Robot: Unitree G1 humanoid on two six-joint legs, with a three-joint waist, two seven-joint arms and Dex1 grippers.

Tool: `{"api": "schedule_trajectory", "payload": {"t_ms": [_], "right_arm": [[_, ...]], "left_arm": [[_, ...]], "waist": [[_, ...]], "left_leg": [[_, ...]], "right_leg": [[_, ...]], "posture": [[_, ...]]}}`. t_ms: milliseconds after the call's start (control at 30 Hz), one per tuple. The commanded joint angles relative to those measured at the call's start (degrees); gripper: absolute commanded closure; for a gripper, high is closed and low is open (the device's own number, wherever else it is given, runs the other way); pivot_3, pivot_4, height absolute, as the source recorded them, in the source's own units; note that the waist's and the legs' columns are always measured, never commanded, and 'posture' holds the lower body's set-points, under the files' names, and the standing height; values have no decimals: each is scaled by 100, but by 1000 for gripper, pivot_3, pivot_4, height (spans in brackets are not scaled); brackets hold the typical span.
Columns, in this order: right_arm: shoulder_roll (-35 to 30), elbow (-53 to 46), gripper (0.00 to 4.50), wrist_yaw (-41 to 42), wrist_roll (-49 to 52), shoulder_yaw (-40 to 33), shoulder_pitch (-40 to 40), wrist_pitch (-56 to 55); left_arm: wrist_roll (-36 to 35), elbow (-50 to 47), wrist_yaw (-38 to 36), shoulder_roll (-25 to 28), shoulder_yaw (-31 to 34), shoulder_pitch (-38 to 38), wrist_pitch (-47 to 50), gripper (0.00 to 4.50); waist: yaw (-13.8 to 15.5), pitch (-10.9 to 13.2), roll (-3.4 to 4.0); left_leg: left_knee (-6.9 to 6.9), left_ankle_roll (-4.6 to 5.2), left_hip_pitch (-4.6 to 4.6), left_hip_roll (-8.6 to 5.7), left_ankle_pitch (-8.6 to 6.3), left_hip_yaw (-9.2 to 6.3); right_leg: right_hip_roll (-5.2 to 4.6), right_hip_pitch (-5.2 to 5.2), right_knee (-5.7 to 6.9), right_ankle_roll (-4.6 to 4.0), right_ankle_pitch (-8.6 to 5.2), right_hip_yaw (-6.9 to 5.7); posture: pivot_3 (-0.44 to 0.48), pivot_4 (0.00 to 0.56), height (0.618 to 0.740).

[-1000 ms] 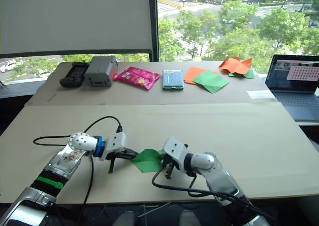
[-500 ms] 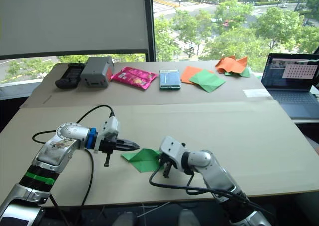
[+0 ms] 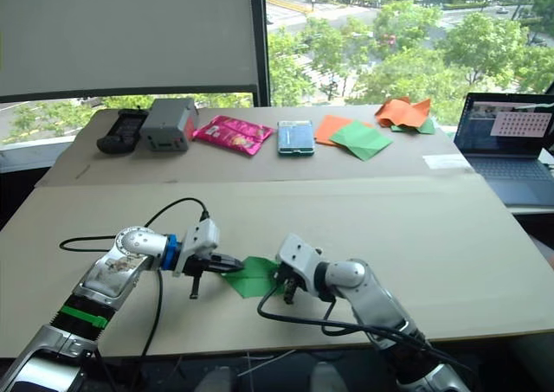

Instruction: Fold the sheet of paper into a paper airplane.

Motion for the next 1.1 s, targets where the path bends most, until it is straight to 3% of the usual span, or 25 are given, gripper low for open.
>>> {"api": "schedule_trajectory", "payload": {"t_ms": [33,67,233,500,767,1100], "right_arm": [[-6,-25,2224,-62,-32,40,54,120],[25,-69,1897,-85,3,0,46,133],[159,-409,1897,-324,130,-292,-4,214],[362,-1184,1897,-482,338,-419,178,-51],[298,-683,4408,-441,-26,198,201,-471],[501,84,4462,-587,-265,428,202,-732]], "left_arm": [[151,55,36,-5,-59,-83,-217,4500],[172,82,27,-11,-68,-65,-226,4500],[540,441,126,10,-230,-34,-631,4500],[568,591,183,-68,-277,-12,-758,4500],[540,577,177,-69,-270,18,-732,4500],[549,492,179,-37,-272,56,-731,4500]], "waist": [[3,0,0],[6,0,0],[9,2,1],[33,3,3],[34,3,5],[34,3,5]], "left_leg": [[0,0,0,0,0,0],[0,0,0,0,0,0],[-3,2,-7,0,1,1],[-3,0,-12,0,0,1],[-3,-1,-12,0,-1,1],[-3,-1,-13,0,-1,2]], "right_leg": [[0,0,0,0,0,0],[0,1,0,0,0,0],[1,-5,0,0,0,0],[-1,-11,-2,0,0,0],[-2,-10,-10,0,0,-1],[-1,-9,-10,0,0,-1]], "posture": [[0,150,718],[0,150,718],[0,150,718],[0,150,718],[0,150,718],[0,150,718]]}}
